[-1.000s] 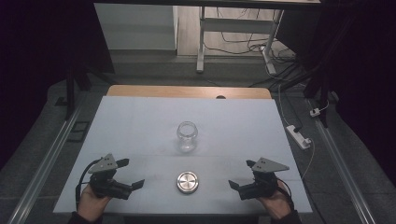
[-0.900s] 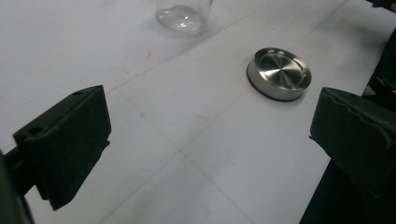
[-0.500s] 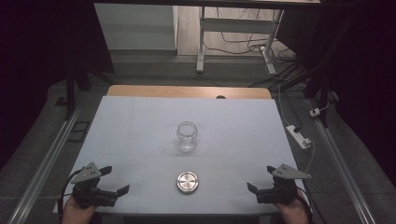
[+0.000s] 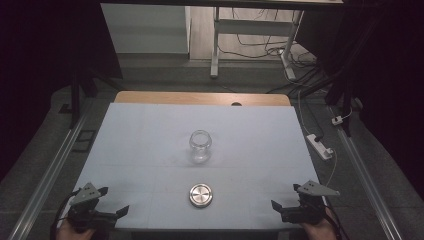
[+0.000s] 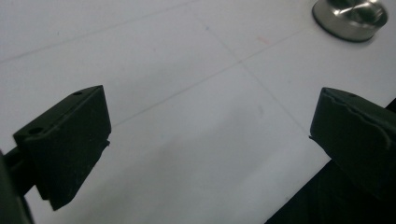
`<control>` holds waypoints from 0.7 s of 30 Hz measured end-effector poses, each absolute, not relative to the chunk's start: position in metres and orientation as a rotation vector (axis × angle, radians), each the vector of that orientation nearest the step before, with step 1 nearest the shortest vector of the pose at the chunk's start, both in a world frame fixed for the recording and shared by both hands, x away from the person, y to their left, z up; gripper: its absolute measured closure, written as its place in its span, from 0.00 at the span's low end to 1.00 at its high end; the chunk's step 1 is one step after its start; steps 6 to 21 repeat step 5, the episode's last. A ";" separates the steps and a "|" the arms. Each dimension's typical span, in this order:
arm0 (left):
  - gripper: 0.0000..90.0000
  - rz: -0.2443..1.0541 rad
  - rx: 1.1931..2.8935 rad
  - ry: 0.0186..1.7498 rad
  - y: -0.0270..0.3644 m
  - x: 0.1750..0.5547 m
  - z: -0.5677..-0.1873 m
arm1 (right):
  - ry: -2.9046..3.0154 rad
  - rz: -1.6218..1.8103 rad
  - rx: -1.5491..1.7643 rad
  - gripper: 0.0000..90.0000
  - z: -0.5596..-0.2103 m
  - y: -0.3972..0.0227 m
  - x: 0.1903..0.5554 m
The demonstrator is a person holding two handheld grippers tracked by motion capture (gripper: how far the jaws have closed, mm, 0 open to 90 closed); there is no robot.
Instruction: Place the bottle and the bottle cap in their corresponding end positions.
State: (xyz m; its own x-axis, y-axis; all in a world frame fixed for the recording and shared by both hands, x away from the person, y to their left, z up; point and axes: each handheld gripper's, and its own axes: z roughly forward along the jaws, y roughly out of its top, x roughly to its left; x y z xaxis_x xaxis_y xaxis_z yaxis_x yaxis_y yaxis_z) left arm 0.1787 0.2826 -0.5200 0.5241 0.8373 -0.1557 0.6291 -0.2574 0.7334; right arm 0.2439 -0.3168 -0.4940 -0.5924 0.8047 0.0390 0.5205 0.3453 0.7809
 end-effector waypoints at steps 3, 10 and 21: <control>0.00 0.332 1.985 1.202 0.283 0.179 -0.520 | 2.266 1.104 1.176 0.00 -0.494 -0.317 0.244; 0.00 0.332 1.986 1.204 0.283 0.179 -0.520 | 2.278 1.087 1.168 0.00 -0.495 -0.316 0.244; 0.00 0.332 1.986 1.204 0.283 0.179 -0.520 | 2.278 1.087 1.168 0.00 -0.495 -0.316 0.244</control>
